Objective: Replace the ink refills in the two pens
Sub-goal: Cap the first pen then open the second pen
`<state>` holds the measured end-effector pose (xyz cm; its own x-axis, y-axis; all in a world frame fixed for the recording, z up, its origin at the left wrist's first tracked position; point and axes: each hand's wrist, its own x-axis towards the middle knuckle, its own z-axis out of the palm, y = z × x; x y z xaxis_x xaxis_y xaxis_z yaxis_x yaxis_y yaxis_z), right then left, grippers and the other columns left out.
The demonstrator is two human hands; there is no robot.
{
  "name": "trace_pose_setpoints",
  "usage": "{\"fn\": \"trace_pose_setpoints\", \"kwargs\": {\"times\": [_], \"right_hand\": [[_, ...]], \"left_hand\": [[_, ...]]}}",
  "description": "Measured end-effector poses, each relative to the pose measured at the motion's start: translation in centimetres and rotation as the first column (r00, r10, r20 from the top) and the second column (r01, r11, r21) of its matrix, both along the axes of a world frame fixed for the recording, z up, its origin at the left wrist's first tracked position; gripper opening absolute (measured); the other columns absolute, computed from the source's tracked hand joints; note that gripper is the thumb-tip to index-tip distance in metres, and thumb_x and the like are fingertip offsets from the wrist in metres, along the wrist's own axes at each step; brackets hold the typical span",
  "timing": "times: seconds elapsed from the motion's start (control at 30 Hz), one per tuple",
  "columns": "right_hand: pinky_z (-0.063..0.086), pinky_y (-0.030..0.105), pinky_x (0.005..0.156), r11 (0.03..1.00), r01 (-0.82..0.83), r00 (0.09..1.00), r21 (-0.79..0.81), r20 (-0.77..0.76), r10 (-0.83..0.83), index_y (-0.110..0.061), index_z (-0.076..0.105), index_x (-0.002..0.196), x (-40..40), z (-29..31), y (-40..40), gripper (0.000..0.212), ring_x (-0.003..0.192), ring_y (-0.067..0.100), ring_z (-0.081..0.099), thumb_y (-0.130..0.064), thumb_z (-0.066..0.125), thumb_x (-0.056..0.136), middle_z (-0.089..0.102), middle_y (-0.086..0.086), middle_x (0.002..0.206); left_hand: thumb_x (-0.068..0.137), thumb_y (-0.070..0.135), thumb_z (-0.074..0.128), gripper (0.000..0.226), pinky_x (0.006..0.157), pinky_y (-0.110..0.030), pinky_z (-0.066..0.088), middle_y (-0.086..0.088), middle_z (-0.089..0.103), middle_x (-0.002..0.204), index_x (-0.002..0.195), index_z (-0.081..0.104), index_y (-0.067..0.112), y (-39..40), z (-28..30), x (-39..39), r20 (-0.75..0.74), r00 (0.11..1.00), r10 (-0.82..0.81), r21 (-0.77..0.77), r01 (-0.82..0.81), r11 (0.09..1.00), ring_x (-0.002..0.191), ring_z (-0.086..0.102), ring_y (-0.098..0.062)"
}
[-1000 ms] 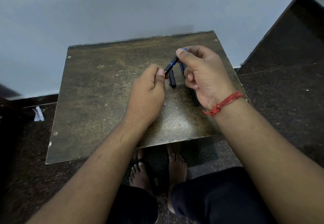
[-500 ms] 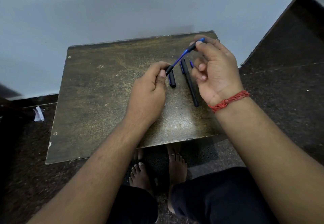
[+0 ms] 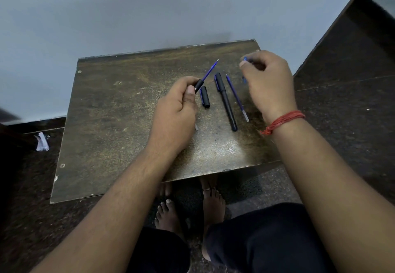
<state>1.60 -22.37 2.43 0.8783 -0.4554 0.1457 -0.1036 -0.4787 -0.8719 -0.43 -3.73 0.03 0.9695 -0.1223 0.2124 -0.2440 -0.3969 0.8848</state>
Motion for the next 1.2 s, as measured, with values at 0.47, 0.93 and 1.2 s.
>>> {"fn": "trace_pose_setpoints", "kwargs": {"times": [0.47,0.93,1.2], "right_hand": [[0.046,0.036,0.071,0.737,-0.316,0.945,-0.597,-0.268,0.188,-0.018,0.053,0.105,-1.0,-0.1,4.5,0.017,0.098,0.028,0.058,-0.028,0.06,0.093,0.062,-0.001,0.092],[0.037,0.008,0.054,0.981,-0.115,0.993,-0.155,-0.008,0.115,-0.026,0.063,0.087,-0.5,0.3,3.6,0.009,0.062,-0.004,0.054,-0.029,0.059,0.094,0.061,-0.011,0.071],[0.036,0.019,0.044,0.837,-0.266,0.955,0.478,0.014,0.296,-0.02,0.067,0.077,-0.9,0.1,4.8,0.017,0.053,0.008,0.05,-0.03,0.07,0.09,0.067,-0.002,0.069]], "left_hand": [[0.107,0.021,0.039,0.022,0.05,-0.011,0.036,0.009,0.05,0.058,0.108,0.061,0.024,0.2,0.4,0.3,0.024,0.997,0.076,-0.044,-0.075,0.996,0.052,0.049,0.001],[0.106,0.025,0.039,0.022,0.05,-0.019,0.037,0.007,0.052,0.061,0.109,0.06,0.028,0.3,0.3,0.3,0.021,0.997,0.07,-0.013,-0.07,0.997,0.053,0.047,-0.001],[0.106,0.023,0.04,0.022,0.054,-0.023,0.041,0.003,0.055,0.062,0.11,0.062,0.023,0.1,0.2,0.2,0.009,0.999,0.04,-0.02,-0.04,0.999,0.054,0.05,-0.002]]}}
